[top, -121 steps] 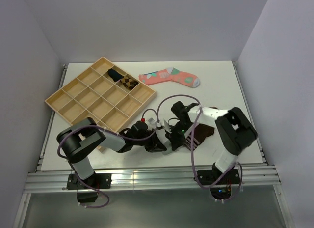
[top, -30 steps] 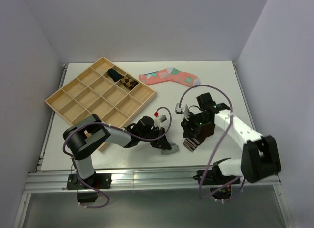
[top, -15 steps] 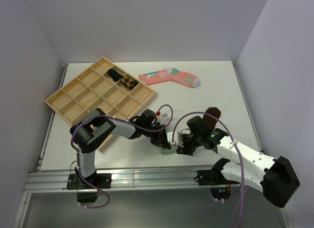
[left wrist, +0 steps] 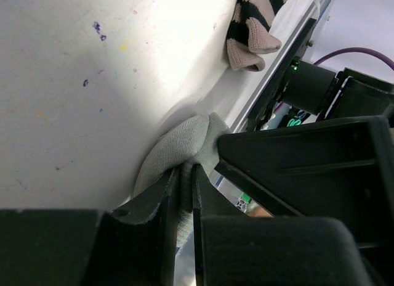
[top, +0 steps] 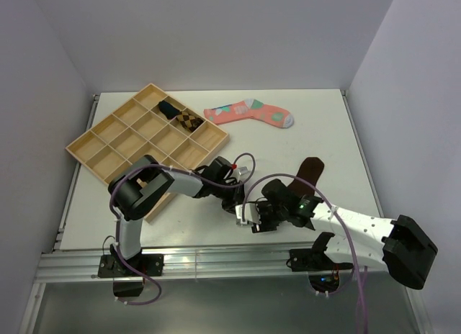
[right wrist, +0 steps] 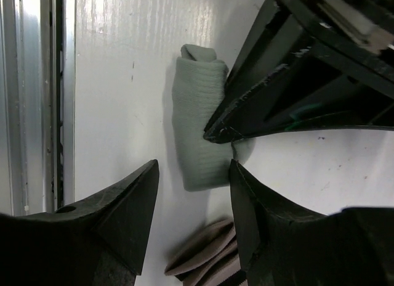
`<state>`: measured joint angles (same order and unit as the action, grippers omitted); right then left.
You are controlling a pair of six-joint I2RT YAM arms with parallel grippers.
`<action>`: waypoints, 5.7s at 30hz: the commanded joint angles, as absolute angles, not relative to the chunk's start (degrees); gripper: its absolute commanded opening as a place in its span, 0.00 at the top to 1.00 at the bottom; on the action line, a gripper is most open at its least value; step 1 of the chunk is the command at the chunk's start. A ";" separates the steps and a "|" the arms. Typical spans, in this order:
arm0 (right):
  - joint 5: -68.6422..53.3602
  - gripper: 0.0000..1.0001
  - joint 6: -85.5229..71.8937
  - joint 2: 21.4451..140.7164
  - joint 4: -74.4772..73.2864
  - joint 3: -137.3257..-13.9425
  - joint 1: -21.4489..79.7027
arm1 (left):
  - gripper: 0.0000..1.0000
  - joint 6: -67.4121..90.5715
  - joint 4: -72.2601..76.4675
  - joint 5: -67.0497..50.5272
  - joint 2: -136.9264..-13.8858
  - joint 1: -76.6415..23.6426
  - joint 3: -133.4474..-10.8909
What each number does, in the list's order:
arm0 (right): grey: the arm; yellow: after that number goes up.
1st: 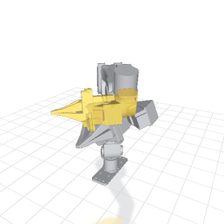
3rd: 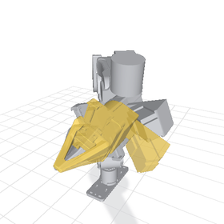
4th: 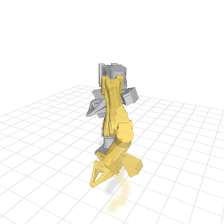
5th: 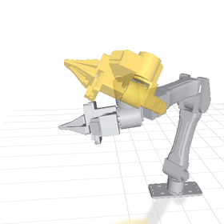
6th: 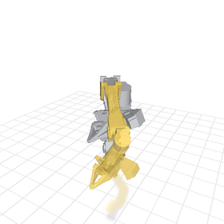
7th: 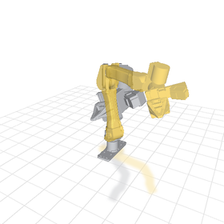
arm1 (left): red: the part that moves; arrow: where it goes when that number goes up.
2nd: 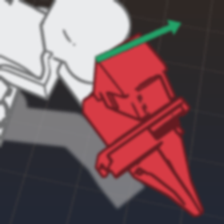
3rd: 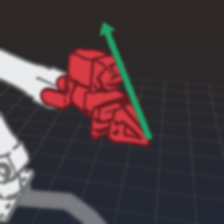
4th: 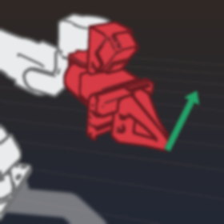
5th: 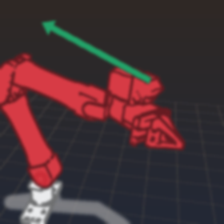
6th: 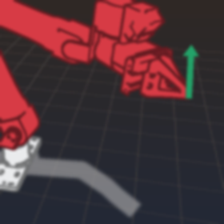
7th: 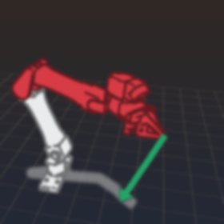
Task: Roll the socks
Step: Roll the sock at the center of the board, then pick up the sock at the center of the board, then place the sock in the storage box.
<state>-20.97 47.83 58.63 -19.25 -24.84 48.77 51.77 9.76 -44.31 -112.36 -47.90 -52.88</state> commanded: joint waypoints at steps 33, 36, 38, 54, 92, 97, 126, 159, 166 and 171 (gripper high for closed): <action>-13.36 0.92 39.64 82.88 -20.48 -35.07 52.03 | 0.78 46.14 -9.50 -32.70 -111.46 -41.67 -61.00; -13.10 0.94 38.59 83.06 -20.22 -35.24 50.98 | 0.76 47.81 -8.44 -29.71 -107.51 -40.70 -60.21; -13.18 0.95 37.97 82.88 -20.04 -35.51 50.19 | 0.73 49.47 -7.74 -27.08 -105.13 -40.08 -59.24; -16.79 0.97 29.46 83.58 -25.84 -49.38 39.73 | 0.57 69.60 2.37 -0.81 -71.99 -43.23 -34.72; -14.94 0.98 15.03 76.29 -32.34 -62.40 41.22 | 0.50 93.87 27.24 20.83 -79.72 -57.39 -33.75; -16.52 0.98 14.68 75.94 -33.31 -62.84 41.40 | 0.54 93.87 28.12 21.44 -79.80 -57.39 -33.22; -23.38 0.97 17.93 72.25 -34.54 -60.38 41.48 | 1.00 84.03 22.94 20.92 -83.67 -56.51 -39.99; -18.28 0.36 23.46 61.87 -41.31 -61.61 23.74 | 1.00 65.13 21.88 2.65 -81.11 -31.14 -52.98; -20.56 0.36 24.78 62.58 -41.22 -61.26 19.70 | 1.00 63.29 26.19 -10.79 -94.29 -22.42 -58.79; -21.36 0.37 25.75 63.81 -40.43 -60.56 17.93 | 1.00 62.75 28.91 -14.84 -103.77 -20.22 -62.13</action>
<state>-19.81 24.40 63.22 -41.23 -59.70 18.98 65.06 25.08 -8.64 -100.62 -20.86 -58.61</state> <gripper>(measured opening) 0.631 0.280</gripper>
